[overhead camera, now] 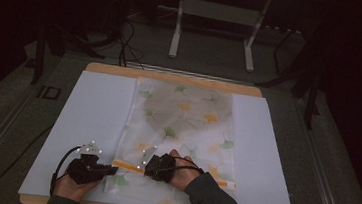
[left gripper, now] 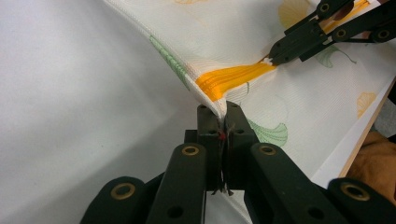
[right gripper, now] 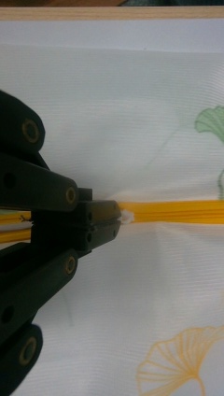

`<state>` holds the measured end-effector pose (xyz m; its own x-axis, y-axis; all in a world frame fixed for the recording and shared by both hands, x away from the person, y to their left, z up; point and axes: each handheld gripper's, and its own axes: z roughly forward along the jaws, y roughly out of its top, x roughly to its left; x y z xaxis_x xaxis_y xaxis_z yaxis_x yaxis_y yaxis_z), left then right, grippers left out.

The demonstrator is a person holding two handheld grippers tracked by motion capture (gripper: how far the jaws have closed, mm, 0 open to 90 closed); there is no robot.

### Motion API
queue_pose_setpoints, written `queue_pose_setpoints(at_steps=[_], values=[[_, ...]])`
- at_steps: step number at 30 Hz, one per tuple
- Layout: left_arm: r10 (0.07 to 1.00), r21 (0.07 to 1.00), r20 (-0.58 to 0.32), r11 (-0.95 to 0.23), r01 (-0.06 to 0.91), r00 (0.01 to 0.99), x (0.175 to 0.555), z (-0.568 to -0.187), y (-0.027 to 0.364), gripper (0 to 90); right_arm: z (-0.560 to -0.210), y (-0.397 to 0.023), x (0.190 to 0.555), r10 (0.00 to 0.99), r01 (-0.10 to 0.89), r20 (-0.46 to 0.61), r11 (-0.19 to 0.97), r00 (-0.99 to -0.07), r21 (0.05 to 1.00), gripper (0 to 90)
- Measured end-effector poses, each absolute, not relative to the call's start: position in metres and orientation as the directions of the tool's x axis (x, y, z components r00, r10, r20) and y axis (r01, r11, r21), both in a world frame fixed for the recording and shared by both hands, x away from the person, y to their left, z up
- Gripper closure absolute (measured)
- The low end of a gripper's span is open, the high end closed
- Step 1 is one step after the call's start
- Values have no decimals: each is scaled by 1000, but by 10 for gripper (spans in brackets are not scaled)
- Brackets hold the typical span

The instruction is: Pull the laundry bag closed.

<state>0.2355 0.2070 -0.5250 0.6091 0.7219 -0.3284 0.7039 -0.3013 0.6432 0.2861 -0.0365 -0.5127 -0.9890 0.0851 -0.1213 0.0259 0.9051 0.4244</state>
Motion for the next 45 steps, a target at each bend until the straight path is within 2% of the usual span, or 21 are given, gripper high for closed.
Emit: queue_pose_setpoints(at_steps=[45], values=[[724,643,-333,-295,707,604,236,-525,212,880,-508,-106,281,121,59,-176,945,-977,320,900]])
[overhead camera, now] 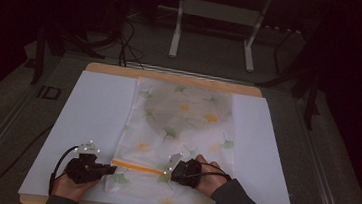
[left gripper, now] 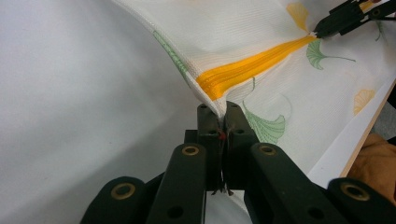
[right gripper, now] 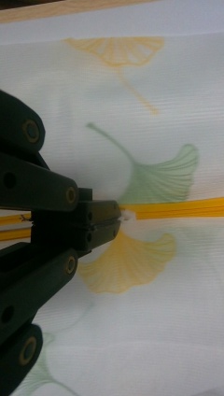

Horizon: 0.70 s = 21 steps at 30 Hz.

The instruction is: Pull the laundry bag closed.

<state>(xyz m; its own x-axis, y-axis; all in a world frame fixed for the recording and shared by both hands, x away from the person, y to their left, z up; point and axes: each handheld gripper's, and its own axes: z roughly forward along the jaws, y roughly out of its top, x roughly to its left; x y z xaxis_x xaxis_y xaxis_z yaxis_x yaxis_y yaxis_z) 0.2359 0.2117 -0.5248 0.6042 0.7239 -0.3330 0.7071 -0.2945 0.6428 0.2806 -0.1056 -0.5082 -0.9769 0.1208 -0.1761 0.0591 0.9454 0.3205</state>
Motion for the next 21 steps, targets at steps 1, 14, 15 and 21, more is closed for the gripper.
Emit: queue_pose_setpoints(at_steps=[1,14,15,21], values=[[724,643,-333,-294,707,604,236,-525,212,880,-508,-108,280,125,63,-178,946,-976,318,900],[724,641,-334,-294,709,603,236,-525,212,882,-507,-134,280,155,94,-184,948,-971,304,900],[724,642,-335,-293,708,603,236,-525,212,882,-507,-137,279,158,98,-184,949,-970,300,900],[724,642,-336,-292,709,602,236,-525,212,883,-507,-147,278,166,107,-189,951,-968,289,900]])
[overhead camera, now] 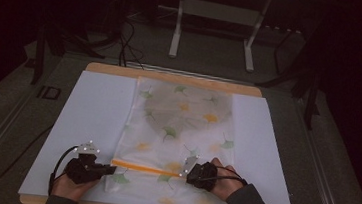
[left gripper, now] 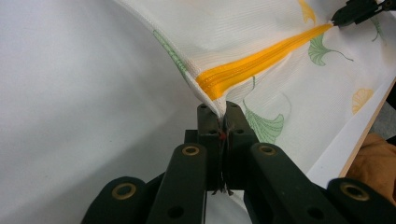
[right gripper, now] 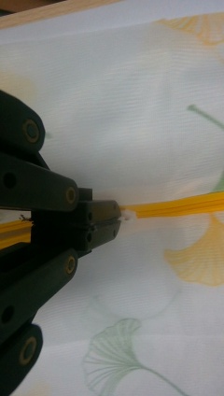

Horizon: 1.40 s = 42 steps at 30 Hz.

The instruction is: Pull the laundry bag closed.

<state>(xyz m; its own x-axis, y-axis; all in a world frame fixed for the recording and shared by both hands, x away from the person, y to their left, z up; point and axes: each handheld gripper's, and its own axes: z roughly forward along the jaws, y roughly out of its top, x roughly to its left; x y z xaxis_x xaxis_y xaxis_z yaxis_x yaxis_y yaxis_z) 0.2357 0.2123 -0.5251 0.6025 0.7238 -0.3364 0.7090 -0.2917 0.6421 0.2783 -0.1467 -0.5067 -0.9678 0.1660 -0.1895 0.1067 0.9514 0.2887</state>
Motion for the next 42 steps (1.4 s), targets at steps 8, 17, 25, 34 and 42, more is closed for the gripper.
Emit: queue_pose_setpoints(at_steps=[8,17,25,34,42], values=[[725,642,-339,-288,711,600,236,-525,213,882,-506,-157,279,178,121,-189,952,-966,281,900],[727,642,-334,-290,709,600,236,-525,212,883,-506,-168,278,198,141,-188,950,-962,279,900],[726,643,-336,-289,710,600,236,-525,213,883,-506,-174,278,202,146,-188,950,-961,276,900],[729,643,-335,-287,710,598,236,-525,213,882,-506,-185,278,224,168,-188,946,-956,277,900],[729,641,-335,-288,711,597,236,-525,213,882,-505,-198,278,244,188,-187,943,-951,275,900]])
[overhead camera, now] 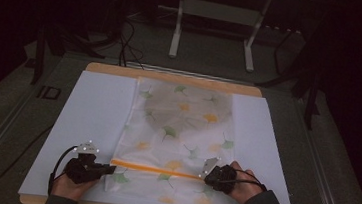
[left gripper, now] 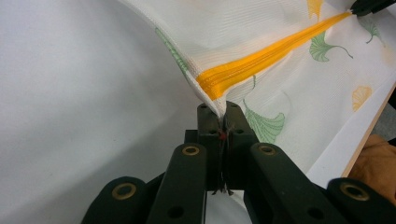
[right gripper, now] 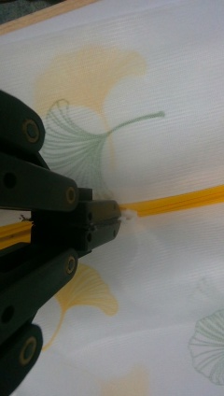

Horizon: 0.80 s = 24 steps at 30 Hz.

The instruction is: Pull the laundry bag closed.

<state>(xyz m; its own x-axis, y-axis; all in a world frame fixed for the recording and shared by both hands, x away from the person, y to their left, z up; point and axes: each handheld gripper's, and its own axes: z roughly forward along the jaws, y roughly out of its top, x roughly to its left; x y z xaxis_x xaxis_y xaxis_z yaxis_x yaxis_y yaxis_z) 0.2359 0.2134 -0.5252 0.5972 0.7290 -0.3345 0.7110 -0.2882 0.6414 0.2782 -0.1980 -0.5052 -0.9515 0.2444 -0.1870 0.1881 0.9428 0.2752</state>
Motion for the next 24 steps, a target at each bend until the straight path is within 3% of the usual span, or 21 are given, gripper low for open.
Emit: queue_pose_setpoints(at_steps=[24], values=[[733,639,-337,-283,715,591,236,-526,215,883,-503,-227,279,268,220,-206,948,-941,230,900]])
